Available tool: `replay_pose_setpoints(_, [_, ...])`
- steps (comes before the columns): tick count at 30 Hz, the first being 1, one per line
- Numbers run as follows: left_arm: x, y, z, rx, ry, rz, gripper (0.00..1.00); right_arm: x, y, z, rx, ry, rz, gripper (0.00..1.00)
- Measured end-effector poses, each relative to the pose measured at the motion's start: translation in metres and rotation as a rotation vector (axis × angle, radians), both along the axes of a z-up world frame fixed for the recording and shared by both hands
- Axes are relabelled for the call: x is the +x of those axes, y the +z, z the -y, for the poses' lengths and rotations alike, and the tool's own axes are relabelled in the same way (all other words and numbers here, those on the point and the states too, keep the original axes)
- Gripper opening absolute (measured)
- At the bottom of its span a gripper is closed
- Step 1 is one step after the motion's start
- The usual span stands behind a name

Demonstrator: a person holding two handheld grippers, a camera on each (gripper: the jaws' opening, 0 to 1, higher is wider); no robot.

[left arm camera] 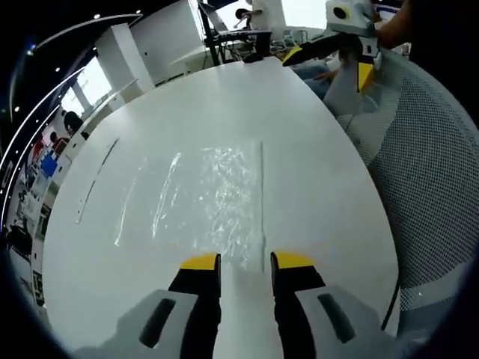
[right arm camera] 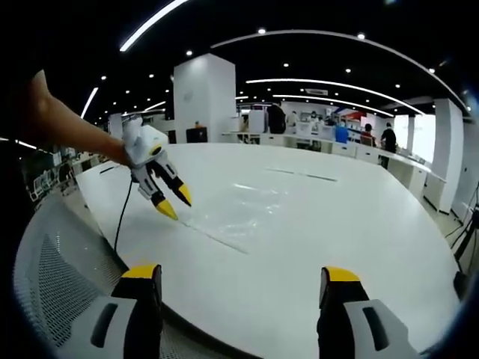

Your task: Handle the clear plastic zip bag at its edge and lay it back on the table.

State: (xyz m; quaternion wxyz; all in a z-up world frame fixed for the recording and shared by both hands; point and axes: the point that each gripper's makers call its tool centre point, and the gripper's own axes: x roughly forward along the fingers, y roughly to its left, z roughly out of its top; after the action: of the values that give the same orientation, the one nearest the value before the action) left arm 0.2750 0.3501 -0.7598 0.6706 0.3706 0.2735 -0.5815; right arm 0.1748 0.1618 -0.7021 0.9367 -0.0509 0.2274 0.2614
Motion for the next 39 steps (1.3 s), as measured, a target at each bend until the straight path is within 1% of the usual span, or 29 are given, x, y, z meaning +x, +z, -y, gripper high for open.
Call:
replay_pose_setpoints(7, [0.002,-0.004,0.002,0.009,0.003,-0.014,0.17,0.0,-0.001,0.0,-0.001,-0.001,-0.008,0.85])
replay_pose_setpoints(13, [0.001,-0.005,0.004,0.016,-0.003,-0.03,0.15,0.0,-0.002,0.002,-0.005,-0.008,-0.01,0.85])
replay_pose_setpoints(16, [-0.002,-0.01,0.003,0.037,-0.021,-0.034,0.14,0.001,-0.001,0.003,-0.004,-0.013,-0.009,0.84])
replay_pose_setpoints(22, [-0.002,-0.015,0.003,0.047,-0.029,-0.04,0.13,0.001,-0.001,0.003,-0.005,-0.016,-0.01,0.84])
replay_pose_setpoints(24, [-0.002,-0.015,0.004,0.046,-0.032,-0.045,0.1,0.001,-0.001,0.003,-0.005,-0.019,-0.01,0.83])
replay_pose_setpoints(26, [-0.001,-0.015,0.004,0.042,-0.03,-0.045,0.1,0.002,0.0,0.003,-0.004,-0.021,-0.009,0.83])
replay_pose_setpoints(29, [-0.002,-0.015,0.005,0.035,-0.037,-0.057,0.08,0.002,0.0,0.003,-0.005,-0.02,-0.01,0.83])
replay_pose_setpoints(31, [-0.004,-0.016,0.004,0.03,-0.038,-0.068,0.06,0.002,-0.001,0.003,-0.004,-0.02,-0.011,0.82])
replay_pose_setpoints(33, [-0.004,-0.016,0.004,0.025,-0.045,-0.062,0.04,0.001,-0.001,0.003,-0.004,-0.02,-0.013,0.82])
replay_pose_setpoints(39, [-0.004,-0.017,0.003,0.005,-0.015,-0.083,0.03,0.001,-0.001,0.002,-0.008,-0.018,-0.016,0.81])
